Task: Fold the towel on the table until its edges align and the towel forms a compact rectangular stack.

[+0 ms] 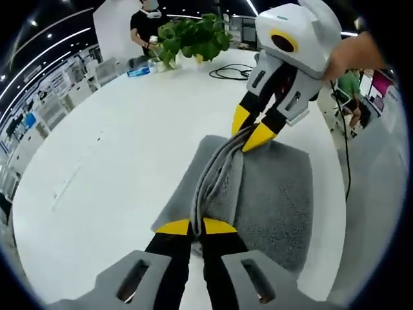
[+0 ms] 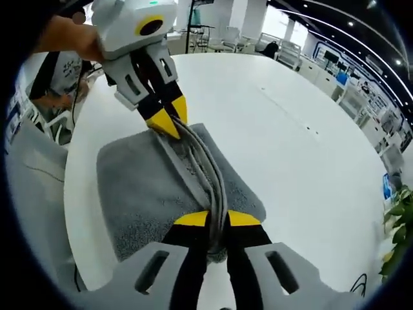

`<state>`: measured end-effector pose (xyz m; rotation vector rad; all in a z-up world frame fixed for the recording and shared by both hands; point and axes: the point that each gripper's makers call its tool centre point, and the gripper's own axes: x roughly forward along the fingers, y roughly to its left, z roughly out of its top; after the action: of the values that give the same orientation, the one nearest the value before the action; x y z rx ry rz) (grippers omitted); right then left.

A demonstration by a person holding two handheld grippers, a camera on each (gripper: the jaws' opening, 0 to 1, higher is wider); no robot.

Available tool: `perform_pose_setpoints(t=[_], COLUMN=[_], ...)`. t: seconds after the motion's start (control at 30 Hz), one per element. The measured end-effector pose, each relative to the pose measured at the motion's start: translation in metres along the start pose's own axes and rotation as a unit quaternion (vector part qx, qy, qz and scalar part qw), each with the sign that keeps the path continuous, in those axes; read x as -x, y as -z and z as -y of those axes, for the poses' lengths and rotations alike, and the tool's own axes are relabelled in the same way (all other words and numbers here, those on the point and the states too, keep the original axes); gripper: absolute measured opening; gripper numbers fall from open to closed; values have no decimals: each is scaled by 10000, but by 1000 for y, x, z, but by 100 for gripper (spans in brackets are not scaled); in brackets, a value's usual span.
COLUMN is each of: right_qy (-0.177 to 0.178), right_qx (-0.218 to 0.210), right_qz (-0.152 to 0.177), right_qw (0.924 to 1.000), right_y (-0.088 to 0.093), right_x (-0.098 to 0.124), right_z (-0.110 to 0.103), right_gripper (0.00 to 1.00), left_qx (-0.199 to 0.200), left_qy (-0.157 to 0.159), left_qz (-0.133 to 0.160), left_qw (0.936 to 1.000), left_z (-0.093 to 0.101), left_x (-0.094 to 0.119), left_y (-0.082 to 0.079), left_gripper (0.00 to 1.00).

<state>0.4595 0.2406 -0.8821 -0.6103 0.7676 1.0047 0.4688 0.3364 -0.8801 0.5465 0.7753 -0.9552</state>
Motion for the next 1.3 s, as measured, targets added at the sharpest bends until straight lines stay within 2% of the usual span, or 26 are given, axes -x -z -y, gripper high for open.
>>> perform_pose_setpoints(t=[0.17,0.27,0.33,0.43,0.5,0.63,0.7,0.77,0.9,1.03,1.13,1.2,1.23,1.27,1.3], right_qy=[-16,57,107,165,290,628,787,708,221,207,241,345,308,84,63], right_qx=[-95,-163,-188,-279,-252,-270,-290,-430,-560,-504,-645,-469,-449,-511,-705], right_qz=[-1,98,189,311,385,702,923,1154,1038,808,635,572,517,352,342], right_qw=[10000,9998,9996,9990,9985,9952,9922,9899,9928,9952,9956,9967,9972,9980,9969], right_y=[3,3,2,0,-2,-14,-23,-29,-22,-8,0,3,5,11,13], right_x=[-5,-6,-4,-1,1,14,25,33,34,21,11,4,-1,-4,-7], right_z=[3,6,7,8,11,21,23,15,-14,-21,-16,-9,-8,-15,-14], right_gripper=[10,13,15,16,19,18,13,10,2,5,13,18,19,20,21], left_qx=[141,180,295,266,198,203,146,72,-55,-198,-216,-175,-163,-50,-63], left_qy=[-60,-170,-168,-225,-303,-494,-482,-396,-64,142,102,-7,-19,-72,-95], left_qz=[34,99,222,269,295,589,681,721,783,547,295,230,231,241,225], left_qw=[9999,9996,9992,9990,9989,9968,9964,9966,9969,9982,9993,9996,9996,9997,9997], left_z=[-1,-7,-8,-9,-11,-20,-16,-7,20,36,34,30,30,28,28], left_x=[-8,-9,-4,4,9,22,27,30,31,18,3,-4,-4,-5,-6], left_y=[7,8,5,2,1,-13,-17,-21,-22,-9,5,9,9,8,8], left_gripper=[7,13,14,17,16,16,16,16,16,16,16,17,17,17,16])
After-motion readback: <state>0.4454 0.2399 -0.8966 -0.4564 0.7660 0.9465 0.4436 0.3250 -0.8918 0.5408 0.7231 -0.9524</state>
